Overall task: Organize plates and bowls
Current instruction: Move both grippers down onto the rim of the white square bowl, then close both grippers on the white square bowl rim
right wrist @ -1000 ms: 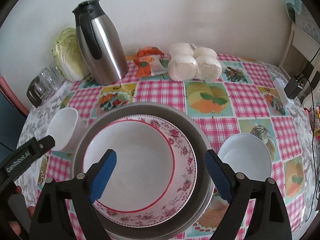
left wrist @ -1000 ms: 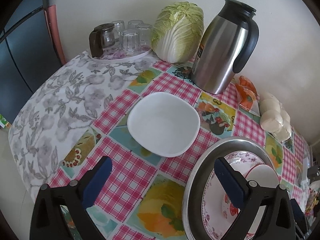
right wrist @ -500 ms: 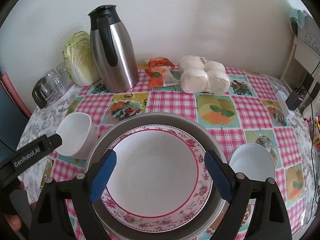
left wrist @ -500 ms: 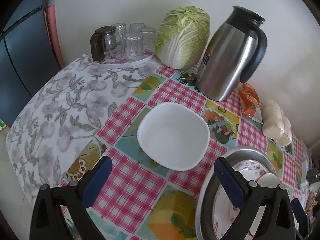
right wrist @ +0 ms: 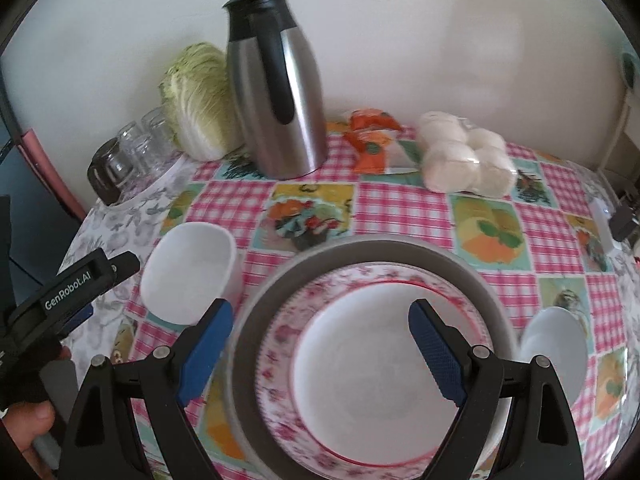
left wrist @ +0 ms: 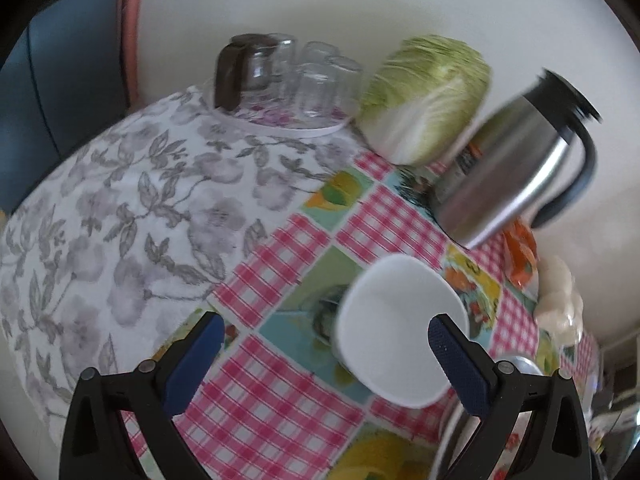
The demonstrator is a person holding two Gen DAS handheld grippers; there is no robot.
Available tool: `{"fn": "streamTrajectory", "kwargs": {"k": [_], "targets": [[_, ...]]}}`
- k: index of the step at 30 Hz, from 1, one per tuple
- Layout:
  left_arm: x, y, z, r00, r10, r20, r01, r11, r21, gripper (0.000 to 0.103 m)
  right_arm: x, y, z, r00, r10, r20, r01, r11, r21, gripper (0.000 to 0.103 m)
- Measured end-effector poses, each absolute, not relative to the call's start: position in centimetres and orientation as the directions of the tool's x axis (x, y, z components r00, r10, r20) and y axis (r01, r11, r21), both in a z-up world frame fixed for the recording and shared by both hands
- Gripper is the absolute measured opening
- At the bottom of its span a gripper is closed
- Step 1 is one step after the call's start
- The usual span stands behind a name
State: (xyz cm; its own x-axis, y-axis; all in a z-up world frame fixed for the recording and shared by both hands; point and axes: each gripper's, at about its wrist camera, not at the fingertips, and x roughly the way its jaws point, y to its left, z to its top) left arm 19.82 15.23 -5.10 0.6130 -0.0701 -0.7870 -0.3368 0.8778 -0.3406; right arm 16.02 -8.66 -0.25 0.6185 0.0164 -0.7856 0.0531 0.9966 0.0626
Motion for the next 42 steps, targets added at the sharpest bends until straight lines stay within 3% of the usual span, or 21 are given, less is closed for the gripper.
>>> {"fn": "streamTrajectory", "kwargs": {"k": [10,21,29,34,37,42], "targets": [[21.2,17.0,-7.2,0.566,-0.135,-0.813,-0.348,0.855,-0.384,0.103,19.9,-5.1,-1.0,0.488,0.108,-0.866,-0.041,0.994,0.101,0.090],[22.0,17.5,-9.2,0.523,-0.193,-0.830,-0.372,0.825,-0.426,0.102,23.4,-2.8,-2.1,0.437,0.067,-0.897,-0.037,0.998,0.057,0.089],[22.7,17.4,-10.7,0.503,-0.256,-0.826,-0.361,0.806,-0.470,0.081,24.6,-1.1,-4.3,0.412,0.053,-0.910,-0.055,0.998,0.033,0.044],[23.1,16.9,-11.3,0.498,-0.310,-0.810,-0.344,0.787,-0.512,0.067,25.3,-0.9,-5.2,0.408,0.054,-0.911,-0.063,0.998,0.031,0.029],[23.4,16.5,-11.7,0.492,-0.341,-0.801,-0.333,0.777,-0.535,0.050,25.5,-0.8,-5.6,0.408,0.043,-0.912,-0.058,0.998,0.021,0.017],[23.6,16.2,-12.2,0.498,-0.364,-0.787,-0.321,0.766,-0.558,0.031,25.7,-0.6,-6.0,0.409,0.045,-0.911,-0.073,0.997,0.016,0.013]]}}
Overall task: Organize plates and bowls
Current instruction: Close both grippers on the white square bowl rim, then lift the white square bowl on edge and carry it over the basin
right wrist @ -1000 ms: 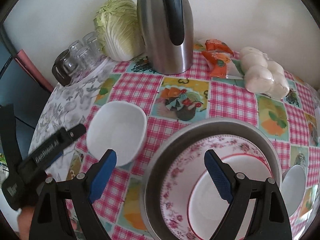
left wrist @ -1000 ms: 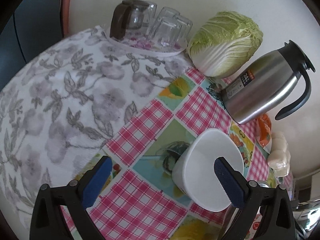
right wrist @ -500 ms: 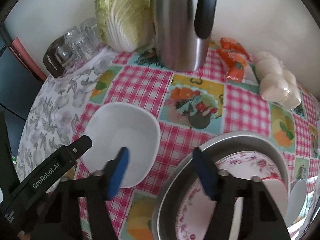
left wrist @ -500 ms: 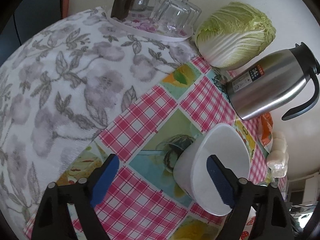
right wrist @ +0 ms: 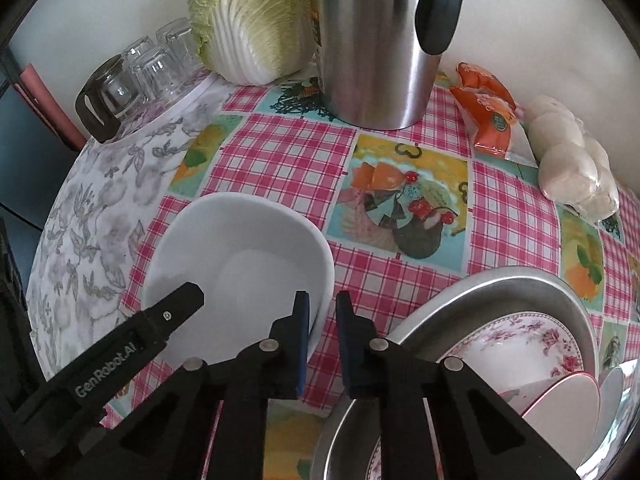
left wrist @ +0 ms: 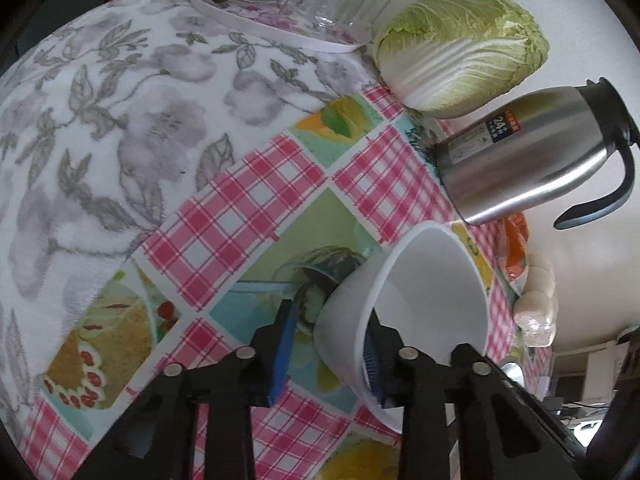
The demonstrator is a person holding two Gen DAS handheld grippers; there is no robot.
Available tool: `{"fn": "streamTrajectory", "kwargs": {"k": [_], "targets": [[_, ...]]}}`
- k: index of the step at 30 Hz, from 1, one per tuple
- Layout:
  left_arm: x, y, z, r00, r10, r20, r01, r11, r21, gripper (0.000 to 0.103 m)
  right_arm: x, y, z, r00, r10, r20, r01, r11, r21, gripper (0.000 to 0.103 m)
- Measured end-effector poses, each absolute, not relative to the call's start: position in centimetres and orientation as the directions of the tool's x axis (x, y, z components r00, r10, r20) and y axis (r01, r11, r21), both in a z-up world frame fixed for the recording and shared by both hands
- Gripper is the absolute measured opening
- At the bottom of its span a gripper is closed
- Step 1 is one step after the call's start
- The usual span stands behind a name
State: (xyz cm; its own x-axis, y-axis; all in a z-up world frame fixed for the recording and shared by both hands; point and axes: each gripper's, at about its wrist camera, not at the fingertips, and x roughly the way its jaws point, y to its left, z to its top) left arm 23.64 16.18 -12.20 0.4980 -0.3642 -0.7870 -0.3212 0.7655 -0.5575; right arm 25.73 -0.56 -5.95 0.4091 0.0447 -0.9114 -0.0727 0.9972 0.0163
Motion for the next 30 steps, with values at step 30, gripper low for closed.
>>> {"fn": "streamTrajectory", "kwargs": {"k": [30], "targets": [[18.3,11.2,1.0,0.670,-0.368,-0.645,-0.027,0.856,-0.517,0.019,18.8,-4.7,4.4,0.601,0.102,-0.793,-0.059,0.995,0.083,0.012]]}}
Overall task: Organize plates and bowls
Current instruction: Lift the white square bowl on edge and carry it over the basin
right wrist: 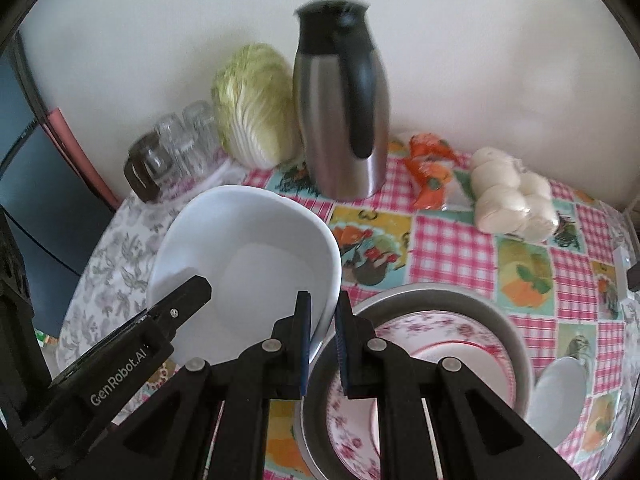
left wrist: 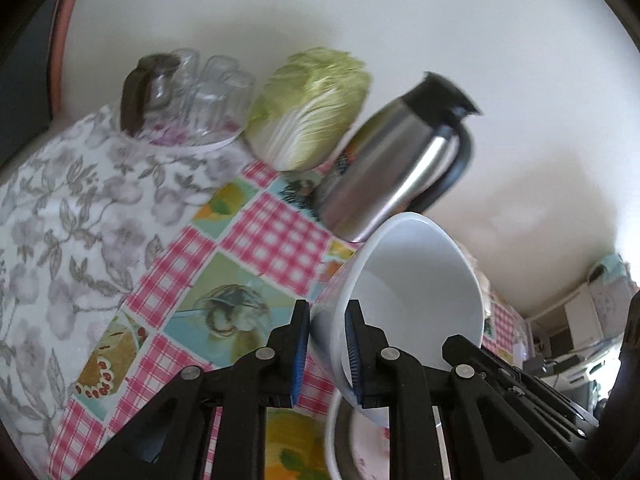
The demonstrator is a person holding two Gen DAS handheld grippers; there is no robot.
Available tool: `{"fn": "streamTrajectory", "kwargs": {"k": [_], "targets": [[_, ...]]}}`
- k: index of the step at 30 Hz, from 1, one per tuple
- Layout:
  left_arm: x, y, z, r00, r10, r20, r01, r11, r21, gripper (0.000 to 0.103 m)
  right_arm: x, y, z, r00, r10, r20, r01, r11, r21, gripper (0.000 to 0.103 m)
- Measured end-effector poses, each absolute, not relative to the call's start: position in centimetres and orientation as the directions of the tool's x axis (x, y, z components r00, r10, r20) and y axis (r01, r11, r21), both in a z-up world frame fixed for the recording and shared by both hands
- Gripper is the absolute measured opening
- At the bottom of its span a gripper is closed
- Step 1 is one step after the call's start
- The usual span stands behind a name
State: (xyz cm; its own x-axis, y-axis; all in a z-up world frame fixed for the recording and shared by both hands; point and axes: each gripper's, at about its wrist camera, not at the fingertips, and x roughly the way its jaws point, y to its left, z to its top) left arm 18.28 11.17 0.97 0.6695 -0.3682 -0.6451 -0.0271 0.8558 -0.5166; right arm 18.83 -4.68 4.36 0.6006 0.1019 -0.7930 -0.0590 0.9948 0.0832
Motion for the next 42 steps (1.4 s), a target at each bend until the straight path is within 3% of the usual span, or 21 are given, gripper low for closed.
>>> {"fn": "streamTrajectory", "kwargs": {"k": [11,35,42], "targets": [[15.2,6.1,3.6,0.675,-0.414,-0.610,0.082,0.865,-0.495,0.019,13.8,-10.2,6.7,0.673,0.097,-0.734,0.000,0.991,0.132,0.012],[11.9,-5.7,4.7,0.642,-0.398,-0.655,0.251,0.917,-0.311,0.020,6.8,-19.9,6.7,0.759,0.006,-0.651,0.184,0.957,0.223,0.015],[11.7,-6.0,4.3,0.634,-0.391,-0.668,0.258,0.920,-0.294,0.020,6.6,-21.9,4.5,0.736,0.096,-0.671,0.186,0.923,0.336,0.015]]}}
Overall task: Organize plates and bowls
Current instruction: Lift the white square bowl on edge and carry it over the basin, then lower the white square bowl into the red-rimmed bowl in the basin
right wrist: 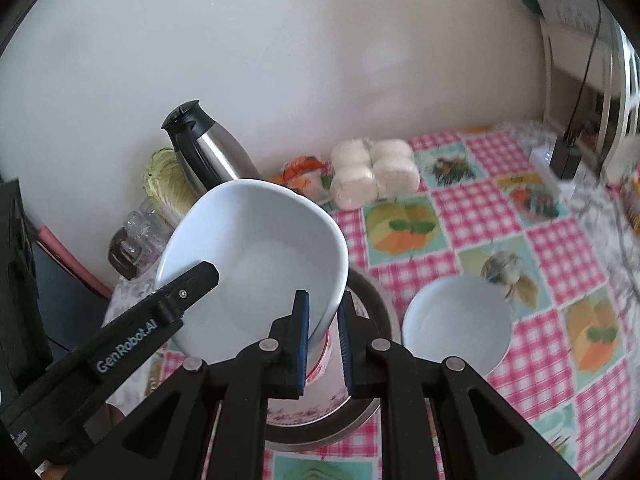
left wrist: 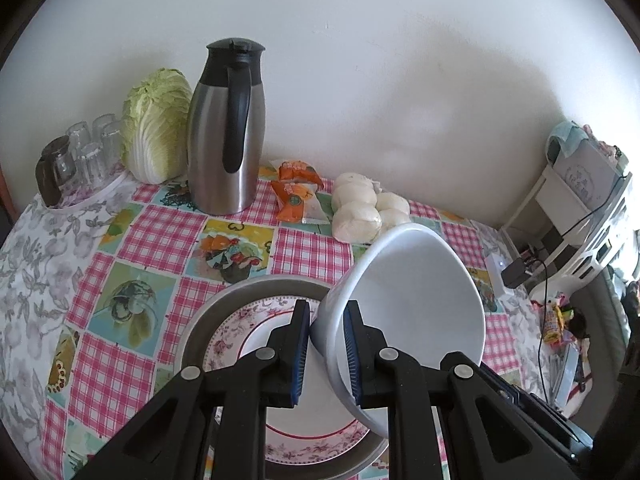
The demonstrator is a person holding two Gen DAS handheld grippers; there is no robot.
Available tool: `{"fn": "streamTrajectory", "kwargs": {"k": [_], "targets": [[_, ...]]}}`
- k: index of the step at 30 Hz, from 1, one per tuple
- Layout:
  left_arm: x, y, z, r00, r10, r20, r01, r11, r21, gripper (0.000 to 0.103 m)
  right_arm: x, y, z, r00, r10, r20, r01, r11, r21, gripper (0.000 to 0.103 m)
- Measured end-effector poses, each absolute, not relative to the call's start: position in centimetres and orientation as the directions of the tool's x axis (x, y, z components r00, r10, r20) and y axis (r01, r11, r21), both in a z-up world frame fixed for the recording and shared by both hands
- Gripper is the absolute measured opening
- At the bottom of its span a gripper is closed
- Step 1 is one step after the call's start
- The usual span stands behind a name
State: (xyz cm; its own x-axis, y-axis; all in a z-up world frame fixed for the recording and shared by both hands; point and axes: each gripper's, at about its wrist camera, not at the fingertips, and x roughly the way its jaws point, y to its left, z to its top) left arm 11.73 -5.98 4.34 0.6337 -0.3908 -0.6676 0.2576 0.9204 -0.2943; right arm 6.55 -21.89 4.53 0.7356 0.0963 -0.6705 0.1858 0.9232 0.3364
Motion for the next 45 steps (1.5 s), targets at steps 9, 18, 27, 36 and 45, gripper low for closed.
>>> {"fn": "streamTrajectory", "kwargs": {"k": [9,18,27,36,45], "targets": [[12.2,-6.0,2.6,0.611,-0.346,-0.712,0.225,0.938,-0.263,0.020,7.1,-22.2,2.9,0.710,0.141,-0.690,0.179,0.911,0.371,0.015],[12.5,-4.8,1.7,0.599,-0.307,-0.740,0.183,0.952,-0.246,0.020,8.0,-21.2,1.9,0.686,0.176,-0.706,0.159,0.911,0.382,0.015],[12.7,-3.6,1.1,0.577,-0.291,-0.763,0.161,0.956,-0.243,0.020,8.7,-20.0,1.5,0.670,0.200,-0.715,0.138,0.913,0.384,0.015],[13.1,-4.1,0.3,0.540,-0.290,-0.790,0.170,0.957,-0.235,0.020,8.9,-20.2,0.9,0.651,0.200,-0.733,0.151,0.912,0.383,0.015],[13.3,-4.4,-0.3,0.517,-0.286,-0.807,0.169,0.958,-0.231,0.020,9.1,-20.3,0.7,0.639,0.196,-0.743,0.159,0.912,0.378,0.016]]}}
